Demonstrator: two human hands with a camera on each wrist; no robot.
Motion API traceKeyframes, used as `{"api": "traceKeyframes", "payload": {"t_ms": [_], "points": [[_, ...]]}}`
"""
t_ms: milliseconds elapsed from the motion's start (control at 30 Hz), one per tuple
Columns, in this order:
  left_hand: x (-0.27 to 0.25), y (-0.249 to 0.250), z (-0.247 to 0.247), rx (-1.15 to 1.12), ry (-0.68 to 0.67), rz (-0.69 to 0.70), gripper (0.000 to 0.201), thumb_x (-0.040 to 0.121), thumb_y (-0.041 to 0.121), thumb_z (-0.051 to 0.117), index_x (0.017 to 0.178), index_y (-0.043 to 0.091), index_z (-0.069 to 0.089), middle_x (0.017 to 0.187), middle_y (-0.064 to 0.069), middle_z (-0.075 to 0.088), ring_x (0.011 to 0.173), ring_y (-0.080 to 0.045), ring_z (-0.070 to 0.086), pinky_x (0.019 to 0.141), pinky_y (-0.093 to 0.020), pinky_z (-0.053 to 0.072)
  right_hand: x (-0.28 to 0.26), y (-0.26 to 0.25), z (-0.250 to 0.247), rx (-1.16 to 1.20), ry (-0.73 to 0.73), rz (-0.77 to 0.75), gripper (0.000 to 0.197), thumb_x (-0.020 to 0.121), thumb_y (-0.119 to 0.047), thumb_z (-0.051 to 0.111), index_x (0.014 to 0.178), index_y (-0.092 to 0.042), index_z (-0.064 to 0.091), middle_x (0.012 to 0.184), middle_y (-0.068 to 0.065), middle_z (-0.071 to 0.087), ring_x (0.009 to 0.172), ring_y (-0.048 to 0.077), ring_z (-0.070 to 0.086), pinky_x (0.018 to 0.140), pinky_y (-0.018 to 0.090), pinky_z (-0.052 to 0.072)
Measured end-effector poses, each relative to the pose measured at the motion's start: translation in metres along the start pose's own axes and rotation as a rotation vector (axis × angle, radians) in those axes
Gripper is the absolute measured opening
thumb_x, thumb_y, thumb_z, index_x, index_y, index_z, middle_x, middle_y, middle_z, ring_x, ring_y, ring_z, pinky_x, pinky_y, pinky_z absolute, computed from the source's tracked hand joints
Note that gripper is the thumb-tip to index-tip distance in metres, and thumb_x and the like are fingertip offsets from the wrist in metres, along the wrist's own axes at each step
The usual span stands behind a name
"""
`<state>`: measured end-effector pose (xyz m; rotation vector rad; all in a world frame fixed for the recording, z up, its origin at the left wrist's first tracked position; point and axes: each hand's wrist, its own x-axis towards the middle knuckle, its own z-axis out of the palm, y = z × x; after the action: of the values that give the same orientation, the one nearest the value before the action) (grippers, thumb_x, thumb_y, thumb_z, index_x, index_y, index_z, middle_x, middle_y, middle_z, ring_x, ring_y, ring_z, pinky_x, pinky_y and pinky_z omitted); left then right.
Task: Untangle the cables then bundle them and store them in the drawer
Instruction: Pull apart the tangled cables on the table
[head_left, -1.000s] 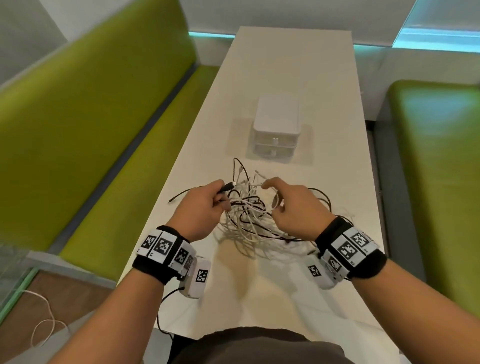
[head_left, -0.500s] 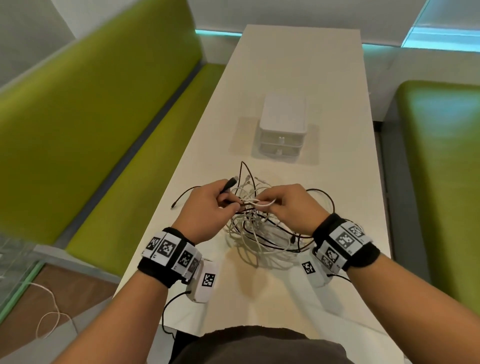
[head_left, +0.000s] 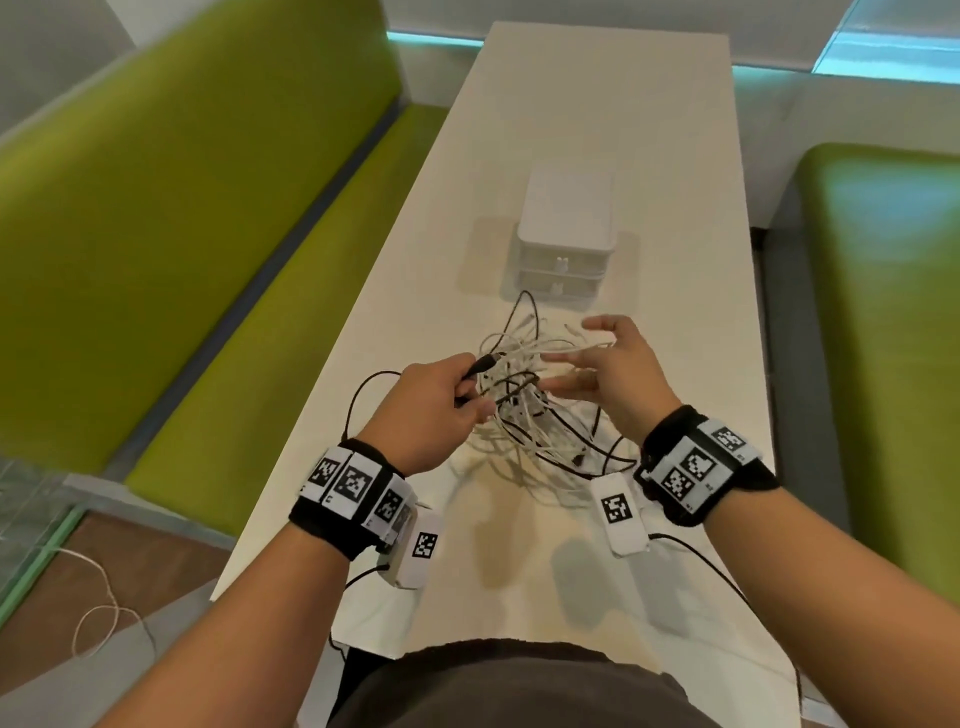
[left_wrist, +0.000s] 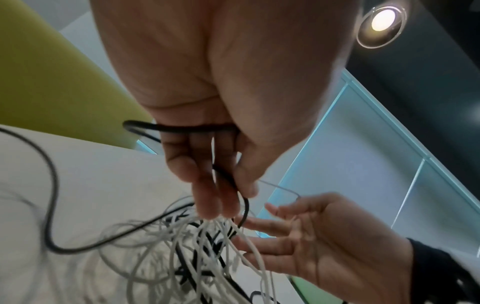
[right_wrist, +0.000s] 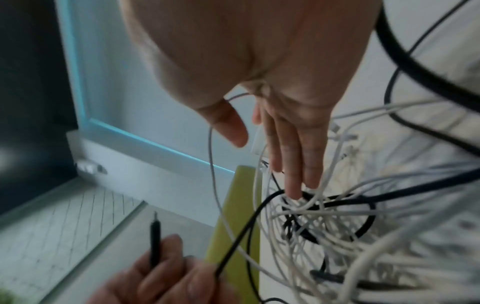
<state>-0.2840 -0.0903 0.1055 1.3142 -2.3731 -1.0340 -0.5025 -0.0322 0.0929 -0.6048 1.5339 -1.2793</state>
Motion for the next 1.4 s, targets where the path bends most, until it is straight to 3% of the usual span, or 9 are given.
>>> {"api": "traceKeyframes", "payload": {"t_ms": [100,200,300,467,633,833,1000,1233,1400], "points": [[0.004,0.003,-0.001,-0.017,0.02,0.039,0.027,0.092,0.015,0.068,0.077,0.012,0.046,0.083,0.003,0.074,0.076,-0.006,0.065,0.067,-0.021,0.046,-0.004,-0.001,0.002,-0.108,-0.076,-0.123,0.064,0.073,0.007,0.064,0.118,-0.032,0.04,0.116,0.019,0.062,0.083,0.038,0.068,0.083,0.056,0.061],[0.008,0.007,-0.004,-0.002,0.055,0.092,0.03,0.091,0.017,0.069,0.075,0.017,0.043,0.083,0.008,0.072,0.079,0.001,0.06,0.066,-0.008,0.038,-0.012,0.003,0.007,-0.563,-0.021,-0.388,0.032,0.08,-0.002,0.065,0.089,-0.022,0.041,0.081,0.013,0.052,0.067,0.034,0.055,0.068,0.056,0.056],[0.013,0.012,-0.008,0.02,0.051,0.136,0.021,0.091,0.017,0.069,0.082,0.015,0.051,0.082,0.006,0.071,0.078,-0.003,0.058,0.066,-0.012,0.037,-0.016,0.011,0.015,-0.464,-0.154,-0.493,0.028,0.088,-0.016,0.072,0.073,-0.02,0.048,0.075,0.012,0.055,0.071,0.029,0.054,0.07,0.042,0.049],[0.006,0.022,-0.022,-0.191,-0.003,0.193,0.023,0.087,0.01,0.074,0.085,0.028,0.06,0.067,0.017,0.064,0.078,-0.012,0.065,0.084,-0.027,0.048,-0.012,0.018,0.009,-0.744,-0.342,-0.422,0.029,0.089,-0.023,0.074,0.114,-0.032,0.063,0.107,-0.026,0.063,0.093,-0.001,0.059,0.08,0.025,0.047],[0.003,0.006,-0.032,-0.259,0.097,0.128,0.039,0.079,0.02,0.085,0.083,-0.006,0.057,0.063,0.017,0.061,0.07,-0.01,0.061,0.081,-0.035,0.051,-0.003,0.023,-0.001,-0.951,-0.19,-0.422,0.015,0.087,-0.047,0.072,0.098,-0.037,0.069,0.09,-0.019,0.07,0.087,0.006,0.061,0.082,0.036,0.047],[0.003,-0.018,-0.023,-0.027,0.19,-0.074,0.039,0.087,0.028,0.075,0.075,0.016,0.04,0.074,0.005,0.071,0.071,-0.022,0.065,0.068,-0.041,0.053,0.007,0.007,0.003,-1.04,-0.146,-0.464,0.01,0.09,-0.043,0.071,0.092,-0.034,0.068,0.087,-0.021,0.061,0.088,0.006,0.055,0.083,0.037,0.042],[-0.012,0.004,0.001,0.174,0.316,0.303,0.014,0.091,0.007,0.061,0.099,0.009,0.05,0.122,-0.001,0.051,0.07,-0.022,0.058,0.061,-0.032,0.05,0.008,0.004,0.007,-0.961,-0.185,-0.361,0.016,0.081,-0.045,0.081,0.083,-0.029,0.079,0.081,-0.013,0.074,0.076,-0.002,0.062,0.071,0.028,0.048],[-0.008,-0.003,0.031,0.146,0.065,0.296,0.025,0.097,0.017,0.061,0.122,0.018,0.058,0.109,0.001,0.064,0.1,-0.019,0.058,0.085,-0.037,0.049,-0.001,-0.001,0.012,-0.878,-0.261,-0.174,0.01,0.081,-0.035,0.078,0.076,-0.025,0.078,0.076,-0.009,0.071,0.078,0.009,0.064,0.07,0.028,0.047],[-0.002,0.0,0.028,0.174,0.118,0.273,0.017,0.092,0.02,0.069,0.094,0.018,0.053,0.09,0.003,0.06,0.077,-0.023,0.057,0.066,-0.036,0.046,-0.002,-0.002,0.009,-0.827,-0.371,-0.112,0.012,0.084,-0.033,0.077,0.077,-0.022,0.078,0.079,-0.001,0.073,0.079,0.015,0.064,0.074,0.033,0.046]]}}
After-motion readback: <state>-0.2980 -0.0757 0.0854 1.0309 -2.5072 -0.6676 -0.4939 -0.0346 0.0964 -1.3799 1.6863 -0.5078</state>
